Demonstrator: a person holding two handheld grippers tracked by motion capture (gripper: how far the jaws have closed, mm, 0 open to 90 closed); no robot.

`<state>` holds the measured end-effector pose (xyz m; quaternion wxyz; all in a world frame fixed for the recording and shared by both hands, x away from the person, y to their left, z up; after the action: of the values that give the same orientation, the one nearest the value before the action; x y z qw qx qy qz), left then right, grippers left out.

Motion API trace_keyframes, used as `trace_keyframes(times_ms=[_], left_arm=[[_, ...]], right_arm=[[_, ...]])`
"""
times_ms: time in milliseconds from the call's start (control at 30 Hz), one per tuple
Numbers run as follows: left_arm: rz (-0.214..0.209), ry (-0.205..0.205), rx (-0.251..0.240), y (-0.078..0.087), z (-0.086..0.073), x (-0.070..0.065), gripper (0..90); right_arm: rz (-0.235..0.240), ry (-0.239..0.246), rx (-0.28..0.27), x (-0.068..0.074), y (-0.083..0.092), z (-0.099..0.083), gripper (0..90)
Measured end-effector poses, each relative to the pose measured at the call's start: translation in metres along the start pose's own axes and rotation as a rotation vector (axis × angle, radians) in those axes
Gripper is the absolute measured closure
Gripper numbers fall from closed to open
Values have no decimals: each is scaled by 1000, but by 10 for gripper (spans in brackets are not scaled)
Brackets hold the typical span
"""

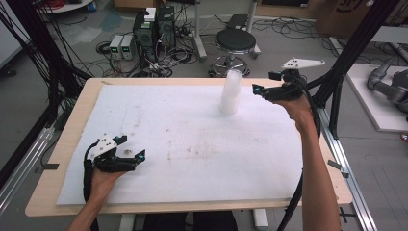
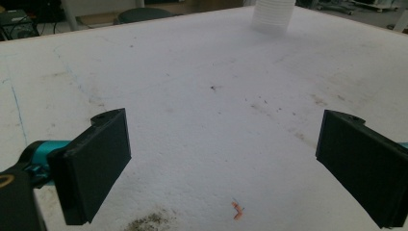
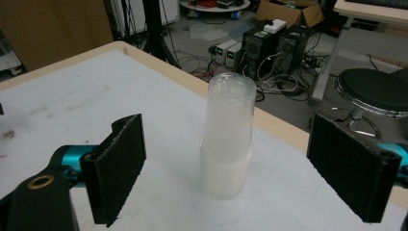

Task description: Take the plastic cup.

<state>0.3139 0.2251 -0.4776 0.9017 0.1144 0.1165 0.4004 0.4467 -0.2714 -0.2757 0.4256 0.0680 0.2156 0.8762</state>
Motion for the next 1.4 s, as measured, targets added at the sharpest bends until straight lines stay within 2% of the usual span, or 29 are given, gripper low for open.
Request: trace_keyframes(times_ms=[100,167,200,300,400,433,533,633,667,767,1067,1400], left_arm=[[-1,-9,6,-1,0,0,49],[-1,-10,6,-1,0,-1,49],[-3,-8,6,-1,0,-1,49],[-3,-7,8,-1,0,-1,49],[1,-14,16,-1,0,-1,49],[1,-14,16,-1,0,-1,49],[2,-12,18,-1,0,-1,49],[4,-8,14,-1,0,0,49],[3,-9,14,-2,0,0,49],[5,-11,17,-2,0,-1,49],[4,-11,15,-2,0,-1,49],[1,-15,23,-2,0,-1,49]], right_arm=[[19,10,40,-5,-11,9,136],[26,14,41,-6,-15,12,136],[46,15,54,-9,-23,19,136],[56,29,80,-12,-32,26,135],[77,38,121,-16,-49,37,135],[77,38,121,-16,-49,37,135],[84,50,163,-20,-68,43,136],[91,47,185,-20,-76,44,136],[94,50,214,-20,-84,46,136],[99,53,226,-20,-95,48,136],[101,64,293,-18,-120,38,136],[84,47,343,-17,-137,23,148]])
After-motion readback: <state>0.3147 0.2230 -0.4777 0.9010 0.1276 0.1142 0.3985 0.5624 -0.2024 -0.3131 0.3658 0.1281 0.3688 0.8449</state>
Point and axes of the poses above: each handheld gripper's, and its own axes: y roughly backward along the jaws, z roughly out of its top, x roughly to its left, the point moved 2 cm from there along -y, roughly forward along the jaws, and after that the axes turned 4 degrees about -z, right-handed, at the moved point
